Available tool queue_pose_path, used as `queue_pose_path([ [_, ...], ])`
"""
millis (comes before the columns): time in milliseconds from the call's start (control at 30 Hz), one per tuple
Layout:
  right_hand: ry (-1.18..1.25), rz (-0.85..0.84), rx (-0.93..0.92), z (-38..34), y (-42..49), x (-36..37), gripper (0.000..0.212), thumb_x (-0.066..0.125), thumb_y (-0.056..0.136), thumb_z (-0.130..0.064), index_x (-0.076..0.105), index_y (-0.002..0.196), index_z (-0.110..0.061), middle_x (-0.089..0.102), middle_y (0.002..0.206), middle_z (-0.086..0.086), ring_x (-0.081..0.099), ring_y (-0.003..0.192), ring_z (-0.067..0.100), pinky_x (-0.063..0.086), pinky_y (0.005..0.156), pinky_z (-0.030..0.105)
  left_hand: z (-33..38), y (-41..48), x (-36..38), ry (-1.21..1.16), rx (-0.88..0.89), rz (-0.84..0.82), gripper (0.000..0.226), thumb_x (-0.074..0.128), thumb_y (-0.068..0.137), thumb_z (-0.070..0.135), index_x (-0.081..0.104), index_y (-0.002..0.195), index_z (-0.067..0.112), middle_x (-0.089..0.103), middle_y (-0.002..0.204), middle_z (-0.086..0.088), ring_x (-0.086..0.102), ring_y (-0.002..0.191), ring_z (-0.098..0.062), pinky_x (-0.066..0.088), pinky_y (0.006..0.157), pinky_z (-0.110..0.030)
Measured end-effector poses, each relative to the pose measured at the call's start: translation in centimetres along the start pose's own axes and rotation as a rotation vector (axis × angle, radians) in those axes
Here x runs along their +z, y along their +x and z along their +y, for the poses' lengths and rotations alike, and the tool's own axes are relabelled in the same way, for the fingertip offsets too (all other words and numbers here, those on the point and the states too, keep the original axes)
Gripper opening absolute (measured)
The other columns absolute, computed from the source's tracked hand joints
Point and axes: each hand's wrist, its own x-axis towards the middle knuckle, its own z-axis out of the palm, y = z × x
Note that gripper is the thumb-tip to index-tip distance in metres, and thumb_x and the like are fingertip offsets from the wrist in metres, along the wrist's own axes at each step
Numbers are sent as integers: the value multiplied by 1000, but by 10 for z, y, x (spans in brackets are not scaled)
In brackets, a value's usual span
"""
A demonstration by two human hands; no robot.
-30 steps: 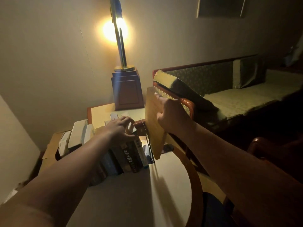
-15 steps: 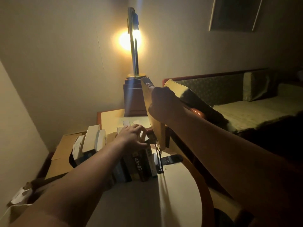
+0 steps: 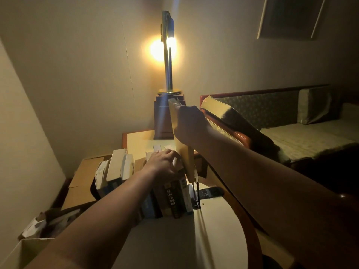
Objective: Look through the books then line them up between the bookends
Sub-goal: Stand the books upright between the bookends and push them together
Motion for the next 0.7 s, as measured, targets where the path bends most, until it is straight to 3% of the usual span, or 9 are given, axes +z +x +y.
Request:
queue_pose_path([
  [67,36,6,12,10,-9,7,51,66,94,-8,51,143,-8,69,121,5,69,108,26,55,80,21,0,2,-1,18,6,-14,70,69,82,49,41,140,25,37,149,-1,35,134,-25,27,112,-40],
  [267,176,6,84,30,-27,50,69,65,90,2,39,152,-14,62,136,13,64,119,31,57,87,30,-4,3,4,4,26,31,72,70,79,54,42,139,25,44,145,-1,41,129,-24,31,110,-41],
  [400,258,-44,103,36,-46,74,52,57,99,-8,44,149,-11,62,135,15,61,123,29,52,93,27,-9,3,7,-27,31,56,69,71,78,51,44,135,24,49,138,0,46,123,-23,33,109,-42],
  [500,328,-71,123,41,-60,90,36,51,104,-13,55,139,-7,67,126,14,65,116,27,49,88,24,-11,3,10,-68,36,90,71,73,75,54,45,133,24,54,133,0,49,121,-22,38,106,-43],
  [700,431,-147,230,55,-78,117,38,43,106,-26,52,143,-18,66,127,12,63,117,29,55,94,47,-13,4,13,-67,58,109,65,72,73,55,49,126,24,55,131,0,50,115,-21,40,103,-41],
])
